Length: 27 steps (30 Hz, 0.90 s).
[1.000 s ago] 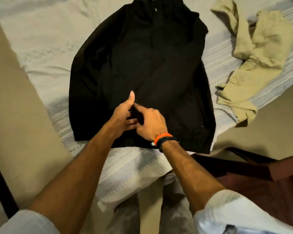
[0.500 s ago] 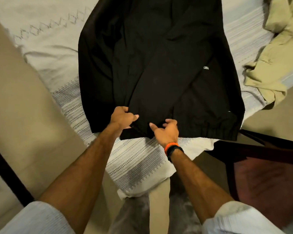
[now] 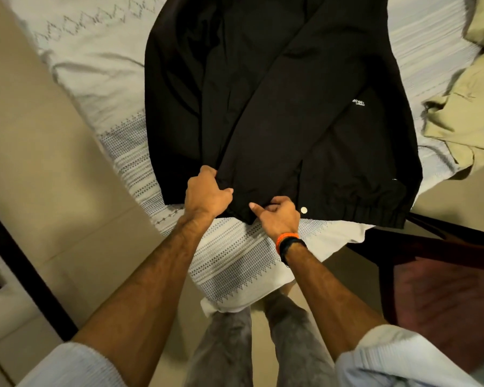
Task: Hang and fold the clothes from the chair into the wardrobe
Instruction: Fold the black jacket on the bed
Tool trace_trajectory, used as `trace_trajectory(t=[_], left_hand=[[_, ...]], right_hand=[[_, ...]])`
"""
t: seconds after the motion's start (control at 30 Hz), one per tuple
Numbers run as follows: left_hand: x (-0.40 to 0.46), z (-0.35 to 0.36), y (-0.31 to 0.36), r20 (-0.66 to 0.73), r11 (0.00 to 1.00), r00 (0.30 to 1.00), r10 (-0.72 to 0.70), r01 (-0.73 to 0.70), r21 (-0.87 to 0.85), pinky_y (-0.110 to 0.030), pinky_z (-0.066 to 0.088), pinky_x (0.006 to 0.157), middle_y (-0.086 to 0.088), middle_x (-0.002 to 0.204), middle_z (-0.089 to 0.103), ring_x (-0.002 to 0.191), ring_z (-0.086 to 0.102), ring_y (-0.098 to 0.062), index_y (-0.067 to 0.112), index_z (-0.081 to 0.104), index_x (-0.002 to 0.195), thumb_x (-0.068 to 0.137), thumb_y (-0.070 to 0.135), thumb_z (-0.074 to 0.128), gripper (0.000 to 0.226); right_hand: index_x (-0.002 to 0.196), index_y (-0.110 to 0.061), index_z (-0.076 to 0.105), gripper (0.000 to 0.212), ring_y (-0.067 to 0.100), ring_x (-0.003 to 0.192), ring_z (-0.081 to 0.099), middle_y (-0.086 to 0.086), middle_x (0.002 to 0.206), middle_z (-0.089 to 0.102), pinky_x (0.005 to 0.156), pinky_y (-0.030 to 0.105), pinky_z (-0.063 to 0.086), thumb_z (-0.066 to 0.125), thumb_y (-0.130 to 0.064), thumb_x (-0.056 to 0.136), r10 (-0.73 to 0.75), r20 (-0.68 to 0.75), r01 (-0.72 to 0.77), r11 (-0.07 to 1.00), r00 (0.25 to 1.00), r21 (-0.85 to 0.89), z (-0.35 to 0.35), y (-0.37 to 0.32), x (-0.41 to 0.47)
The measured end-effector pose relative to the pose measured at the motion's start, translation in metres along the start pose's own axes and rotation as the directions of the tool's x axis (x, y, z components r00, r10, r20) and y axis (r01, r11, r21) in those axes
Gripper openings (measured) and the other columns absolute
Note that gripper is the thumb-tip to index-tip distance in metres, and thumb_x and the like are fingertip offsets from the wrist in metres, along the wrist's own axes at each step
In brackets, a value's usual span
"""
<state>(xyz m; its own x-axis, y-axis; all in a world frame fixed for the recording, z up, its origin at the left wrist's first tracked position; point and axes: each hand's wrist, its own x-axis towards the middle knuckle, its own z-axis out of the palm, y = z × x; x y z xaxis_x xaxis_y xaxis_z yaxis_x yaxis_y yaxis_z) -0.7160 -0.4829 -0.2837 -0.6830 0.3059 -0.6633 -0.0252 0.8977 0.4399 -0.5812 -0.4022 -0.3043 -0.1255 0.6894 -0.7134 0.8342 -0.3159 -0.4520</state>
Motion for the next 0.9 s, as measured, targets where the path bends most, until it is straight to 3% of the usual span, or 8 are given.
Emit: trace_trajectory(t=[0.07, 0.2, 0.4, 0.7, 0.9], left_hand=[[-0.005, -0.003, 0.002, -0.025, 0.986, 0.998, 0.063, -0.058, 0.157, -0.039, 0.051, 0.092, -0.01, 0.12, 0.061, 0.111, 0.061, -0.027, 0.013, 0.046, 0.13, 0.082, 0.03, 0.079, 0.061], [-0.017, -0.01, 0.008, -0.05, 0.9, 0.982, 0.183, -0.147, 0.41, -0.039, 0.045, 0.097, -0.015, 0.136, 0.045, 0.123, 0.048, -0.029, 0.012, 0.038, 0.138, 0.08, 0.034, 0.079, 0.074], [-0.028, -0.026, 0.038, 0.043, 0.92, 0.984, 0.17, -0.175, 0.351, -0.042, 0.043, 0.105, -0.017, 0.144, 0.035, 0.129, 0.042, -0.032, 0.009, 0.037, 0.142, 0.084, 0.037, 0.075, 0.075], [-0.011, -0.021, 0.132, 0.062, 0.896, 0.948, 0.313, -0.316, 0.313, -0.041, 0.04, 0.107, -0.014, 0.15, 0.034, 0.133, 0.04, -0.031, 0.008, 0.033, 0.146, 0.089, 0.043, 0.067, 0.075], [0.046, 0.019, 0.207, 0.058, 0.87, 0.933, 0.356, -0.354, 0.343, -0.043, 0.032, 0.112, -0.014, 0.159, 0.017, 0.143, 0.026, -0.031, 0.009, 0.022, 0.152, 0.089, 0.046, 0.066, 0.085]], right_hand=[[0.114, -0.007, 0.054, 0.053, 0.017, 0.092, 0.064, -0.004, 0.083, 0.062, 0.088, 0.026, 0.049, 0.085, -0.028, 0.076, -0.048, -0.013, 0.047, 0.997, 0.999, -0.068, -0.001, -0.003, -0.002], [0.112, -0.014, 0.056, 0.041, 0.019, 0.095, 0.064, 0.002, 0.106, 0.063, 0.09, 0.039, 0.054, 0.078, -0.024, 0.08, -0.241, -0.05, 0.225, 0.949, 0.969, -0.223, -0.017, -0.019, -0.008], [0.119, -0.015, 0.057, 0.041, 0.022, 0.103, 0.062, 0.004, 0.117, 0.061, 0.091, 0.04, 0.053, 0.074, -0.023, 0.081, -0.451, 0.107, 0.453, 0.793, 0.886, -0.408, -0.058, -0.069, -0.007], [0.126, -0.011, 0.058, 0.044, 0.025, 0.11, 0.061, 0.008, 0.122, 0.06, 0.096, 0.038, 0.05, 0.07, -0.022, 0.085, -0.542, 0.104, 0.526, 0.724, 0.834, -0.446, -0.122, -0.144, 0.044], [0.14, -0.006, 0.045, 0.057, 0.031, 0.132, 0.044, 0.011, 0.146, 0.041, 0.107, 0.04, 0.041, 0.065, -0.022, 0.089, -0.625, 0.209, 0.613, 0.547, 0.752, -0.57, -0.151, -0.188, 0.137]])
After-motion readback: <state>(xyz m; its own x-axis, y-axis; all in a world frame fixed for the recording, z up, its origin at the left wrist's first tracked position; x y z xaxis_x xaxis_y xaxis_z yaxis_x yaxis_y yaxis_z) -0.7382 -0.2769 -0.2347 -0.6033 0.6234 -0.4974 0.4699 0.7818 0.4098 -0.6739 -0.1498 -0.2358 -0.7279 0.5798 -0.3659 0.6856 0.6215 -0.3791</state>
